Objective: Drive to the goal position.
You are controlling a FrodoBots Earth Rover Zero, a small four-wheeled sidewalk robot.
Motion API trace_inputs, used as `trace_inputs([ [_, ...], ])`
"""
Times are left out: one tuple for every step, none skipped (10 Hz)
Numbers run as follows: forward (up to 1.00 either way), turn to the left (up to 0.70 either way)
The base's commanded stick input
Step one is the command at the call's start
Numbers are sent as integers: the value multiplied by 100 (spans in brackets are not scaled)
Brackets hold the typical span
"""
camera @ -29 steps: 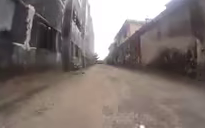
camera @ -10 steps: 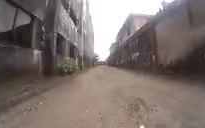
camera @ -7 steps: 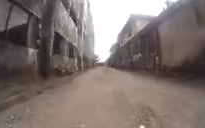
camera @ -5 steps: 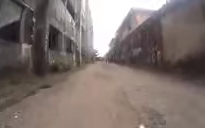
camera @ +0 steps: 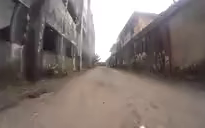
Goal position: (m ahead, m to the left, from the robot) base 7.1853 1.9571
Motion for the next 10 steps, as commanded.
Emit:
trace_inputs([
  [100,0],
  [100,0],
  [100,0],
  [100,0],
  [100,0],
  [100,0],
  [100,0],
  [100,0],
  [100,0],
  [100,0],
])
